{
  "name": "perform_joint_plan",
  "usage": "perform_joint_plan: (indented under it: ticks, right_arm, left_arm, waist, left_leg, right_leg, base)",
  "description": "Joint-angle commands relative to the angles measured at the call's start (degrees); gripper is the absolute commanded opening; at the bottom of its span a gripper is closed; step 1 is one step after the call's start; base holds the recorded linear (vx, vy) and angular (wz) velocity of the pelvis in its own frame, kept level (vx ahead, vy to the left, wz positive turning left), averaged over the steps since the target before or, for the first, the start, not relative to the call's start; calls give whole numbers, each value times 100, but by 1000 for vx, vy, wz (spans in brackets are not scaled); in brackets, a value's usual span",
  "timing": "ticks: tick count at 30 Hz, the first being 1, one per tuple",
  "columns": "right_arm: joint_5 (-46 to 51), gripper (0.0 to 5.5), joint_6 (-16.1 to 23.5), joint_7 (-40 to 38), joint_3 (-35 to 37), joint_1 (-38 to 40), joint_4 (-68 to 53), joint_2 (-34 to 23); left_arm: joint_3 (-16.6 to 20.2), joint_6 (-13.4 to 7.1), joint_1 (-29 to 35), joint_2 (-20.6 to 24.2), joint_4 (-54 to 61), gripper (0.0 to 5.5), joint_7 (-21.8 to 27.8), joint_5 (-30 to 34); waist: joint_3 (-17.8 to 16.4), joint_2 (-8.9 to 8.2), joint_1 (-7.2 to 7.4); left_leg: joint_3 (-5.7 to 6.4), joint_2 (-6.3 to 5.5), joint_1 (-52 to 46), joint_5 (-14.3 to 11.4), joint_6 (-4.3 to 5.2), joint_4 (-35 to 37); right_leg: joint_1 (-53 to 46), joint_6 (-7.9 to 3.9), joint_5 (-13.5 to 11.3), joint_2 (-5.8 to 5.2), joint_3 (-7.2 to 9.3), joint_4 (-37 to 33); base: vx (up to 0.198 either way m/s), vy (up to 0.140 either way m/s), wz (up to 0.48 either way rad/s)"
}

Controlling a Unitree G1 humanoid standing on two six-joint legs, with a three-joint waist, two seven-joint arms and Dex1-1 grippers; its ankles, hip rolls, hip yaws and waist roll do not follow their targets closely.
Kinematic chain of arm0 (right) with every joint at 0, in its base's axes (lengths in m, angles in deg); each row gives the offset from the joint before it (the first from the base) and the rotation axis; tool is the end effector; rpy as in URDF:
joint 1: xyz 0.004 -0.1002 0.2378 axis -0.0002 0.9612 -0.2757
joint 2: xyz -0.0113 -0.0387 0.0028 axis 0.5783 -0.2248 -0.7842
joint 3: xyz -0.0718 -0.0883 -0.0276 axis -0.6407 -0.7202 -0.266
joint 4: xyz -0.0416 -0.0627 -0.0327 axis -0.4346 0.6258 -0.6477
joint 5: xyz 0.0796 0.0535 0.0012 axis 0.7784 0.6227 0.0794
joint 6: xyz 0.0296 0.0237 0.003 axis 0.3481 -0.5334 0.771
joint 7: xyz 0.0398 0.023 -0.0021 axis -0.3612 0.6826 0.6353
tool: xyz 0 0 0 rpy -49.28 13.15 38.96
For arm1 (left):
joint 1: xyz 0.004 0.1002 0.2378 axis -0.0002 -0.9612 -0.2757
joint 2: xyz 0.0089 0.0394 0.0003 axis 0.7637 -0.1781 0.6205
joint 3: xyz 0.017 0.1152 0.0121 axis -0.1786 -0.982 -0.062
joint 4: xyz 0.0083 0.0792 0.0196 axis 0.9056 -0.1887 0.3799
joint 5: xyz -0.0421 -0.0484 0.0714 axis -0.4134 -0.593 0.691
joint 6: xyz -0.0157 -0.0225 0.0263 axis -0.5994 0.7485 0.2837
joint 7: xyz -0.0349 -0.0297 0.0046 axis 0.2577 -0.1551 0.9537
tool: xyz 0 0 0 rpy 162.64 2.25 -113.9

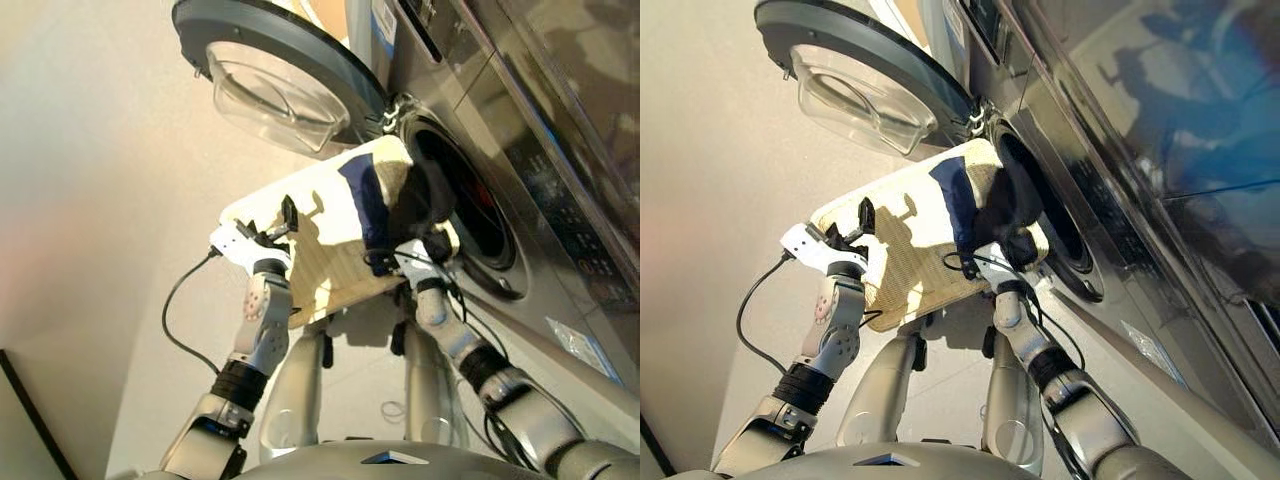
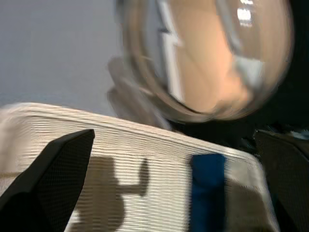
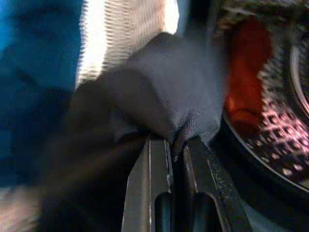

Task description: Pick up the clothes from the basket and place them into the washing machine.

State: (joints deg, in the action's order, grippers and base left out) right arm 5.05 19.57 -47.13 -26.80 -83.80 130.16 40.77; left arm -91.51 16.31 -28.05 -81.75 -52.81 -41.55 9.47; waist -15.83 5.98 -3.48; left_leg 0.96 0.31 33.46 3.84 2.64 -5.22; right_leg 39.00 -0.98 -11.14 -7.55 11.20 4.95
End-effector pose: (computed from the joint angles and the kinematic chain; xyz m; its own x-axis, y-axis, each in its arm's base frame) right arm 0.2739 -0.1618 -0.0136 0.9537 -0.2941 -0.0629 0.2040 0.7861 -0.5834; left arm 0.2339 0.1273 0.0346 0.9876 0.1290 0.0890 -0.0513 0.8028 -0.5940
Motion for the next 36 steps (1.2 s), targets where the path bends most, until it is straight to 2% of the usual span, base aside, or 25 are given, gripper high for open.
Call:
perform_joint_plan:
  ticks: [1,4,10,13,14,15,17,18,23,30,31,32,36]
  right_arm:
    - [245,0,350,-580,238,-781,-333,-154]
    - [60,0,186,-922,559,-1129,-393,-574]
    - [-164,0,-42,-1080,689,-1838,-251,-1174]
    - [67,0,-228,-995,571,-2723,621,-1654]
    - [79,0,-212,-990,554,-2759,656,-1659]
    - [318,0,-282,-920,466,-3223,1197,-1906]
    - [470,0,-271,-906,433,-3444,1441,-1952]
    - [657,0,-352,-851,348,-3784,1840,-2148]
    - [1001,0,-459,-787,118,-4537,2365,-2557]
    - [758,0,-391,-1106,44,-4508,1909,-2710]
    - [715,198,-380,-1123,66,-4422,1764,-2651]
    - [712,550,-384,-1125,74,-4410,1754,-2649]
    - [1208,550,-78,-374,-36,-4258,1735,-2325]
  left_arm:
    - [104,-349,46,300,302,550,-19,243]
    - [228,-316,-29,355,386,550,-75,376]
    - [353,-308,-38,443,458,550,-75,422]
    - [347,-297,-65,532,546,550,-50,359]
    - [356,-296,-54,527,546,550,-50,358]
    - [354,-274,-89,615,612,550,-36,334]
    - [365,-261,-81,618,641,550,-28,307]
    - [339,-228,-78,656,675,550,-30,255]
    - [382,-146,-14,708,725,550,-94,223]
    - [390,-156,67,625,678,550,-162,234]
    - [357,-207,73,602,684,550,-165,181]
    - [354,-210,71,606,681,550,-162,178]
    - [365,-217,57,597,527,550,-66,3]
  waist:
    - [24,130,-87]
    - [-37,247,-138]
    - [-111,318,-197]
    - [-188,357,-284]
    - [-191,361,-279]
    - [-238,394,-345]
    - [-257,417,-356]
    - [-306,446,-383]
    - [-406,458,-361]
    - [-505,377,-235]
    - [-505,350,-194]
    - [-506,347,-196]
    - [-456,196,-117]
  left_leg:
    - [123,-477,162,124,-314,228]
    - [167,-525,344,115,-336,162]
    - [207,-579,651,94,-374,47]
    - [219,-595,897,96,-381,-32]
    - [218,-596,911,93,-381,-40]
    - [222,-605,1082,76,-383,-143]
    - [211,-614,1193,55,-385,-224]
    - [220,-658,1383,-13,-399,-434]
    - [172,-696,1929,-236,-462,-1032]
    - [111,-649,2083,-366,-473,-1274]
    - [97,-636,2045,-369,-465,-1251]
    - [96,-635,2036,-367,-465,-1246]
    - [86,-584,1814,-340,-425,-1051]
  right_leg:
    - [-108,-354,415,239,7,163]
    - [105,-332,490,208,-12,332]
    - [485,-308,547,151,-27,571]
    - [781,-288,596,110,-37,773]
    - [797,-288,600,108,-38,784]
    - [986,-274,653,84,-45,959]
    - [1129,-273,684,67,-67,1093]
    - [1336,-252,757,50,-113,1359]
    - [1793,-189,947,-15,-193,1940]
    - [1924,-163,1015,16,-264,2115]
    - [1895,-166,1008,33,-252,2080]
    - [1887,-166,1005,34,-253,2075]
    - [1645,-169,927,102,-215,1775]
  base:
    - [0,0,0]
    - [0,0,0]
    - [0,0,0]
    - [0,0,0]
    - [0,0,0]
    - [0,0,0]
    - [0,0,0]
    - [0,0,0]
    - [-16,-3,119]
    - [0,0,0]
    - [0,0,0]
    - [0,0,0]
    - [0,0,0]
